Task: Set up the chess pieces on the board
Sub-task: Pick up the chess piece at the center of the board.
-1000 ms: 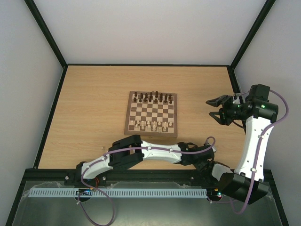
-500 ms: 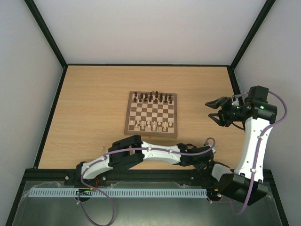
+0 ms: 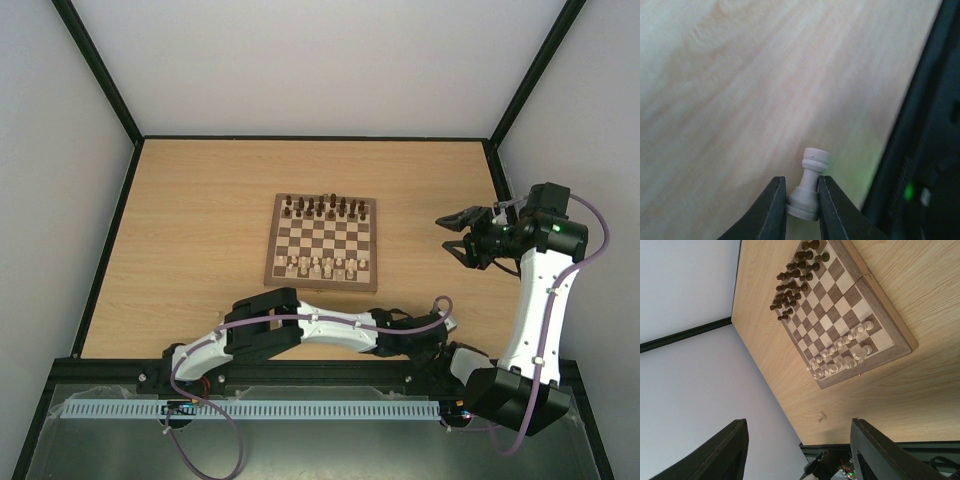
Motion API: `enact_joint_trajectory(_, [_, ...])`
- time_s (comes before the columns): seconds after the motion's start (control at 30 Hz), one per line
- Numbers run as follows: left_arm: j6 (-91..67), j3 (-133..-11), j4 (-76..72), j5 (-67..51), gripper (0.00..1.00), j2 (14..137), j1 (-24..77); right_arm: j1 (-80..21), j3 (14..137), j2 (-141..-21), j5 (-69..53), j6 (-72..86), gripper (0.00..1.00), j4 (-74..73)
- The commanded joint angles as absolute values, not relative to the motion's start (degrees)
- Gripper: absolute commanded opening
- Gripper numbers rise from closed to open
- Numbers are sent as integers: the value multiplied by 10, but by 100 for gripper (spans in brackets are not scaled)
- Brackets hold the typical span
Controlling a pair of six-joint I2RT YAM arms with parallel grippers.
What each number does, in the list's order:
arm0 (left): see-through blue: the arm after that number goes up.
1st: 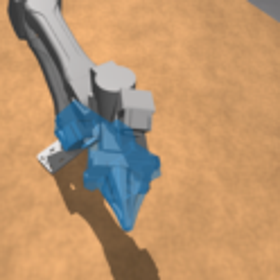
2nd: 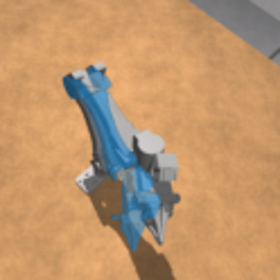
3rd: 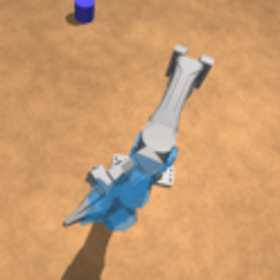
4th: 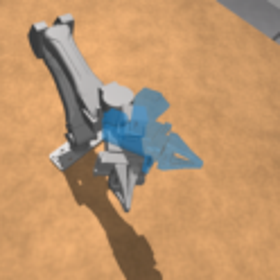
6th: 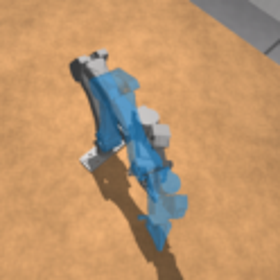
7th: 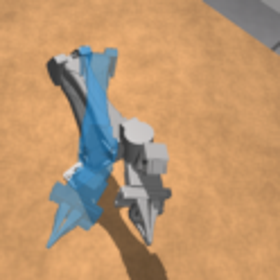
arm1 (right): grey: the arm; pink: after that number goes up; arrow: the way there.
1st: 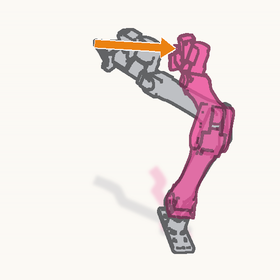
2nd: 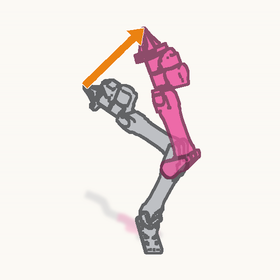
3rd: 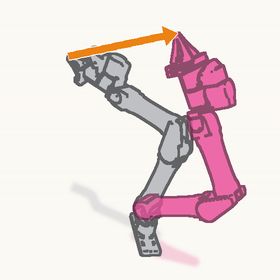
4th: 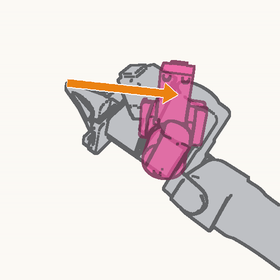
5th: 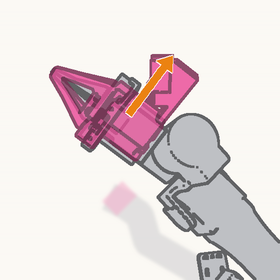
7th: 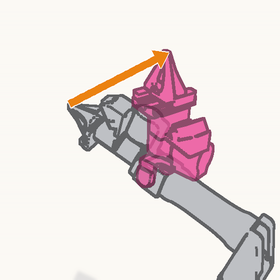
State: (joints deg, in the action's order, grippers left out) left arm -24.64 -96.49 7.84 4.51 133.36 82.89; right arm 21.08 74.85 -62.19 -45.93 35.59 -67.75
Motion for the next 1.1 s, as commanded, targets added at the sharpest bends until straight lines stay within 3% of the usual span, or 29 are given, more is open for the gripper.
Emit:
enact_joint_trajectory(0.0, [-251,-888,173,-24,14,1325,865,212,733,-623,-489,377,56,-672])
enact_joint_trajectory(0.37, [-284,-770,198,-21,14,1200,791,211,689,-653,-523,396,56,-601])
enact_joint_trajectory(0.9, [-277,-833,371,-33,14,1048,674,137,747,-726,-424,418,57,-627])
enact_joint_trajectory(0.97, [-276,-847,393,-52,14,1022,663,131,758,-733,-414,405,60,-637])
enact_joint_trajectory(1.07, [-278,-869,428,-76,14,987,655,131,758,-730,-431,384,74,-651])
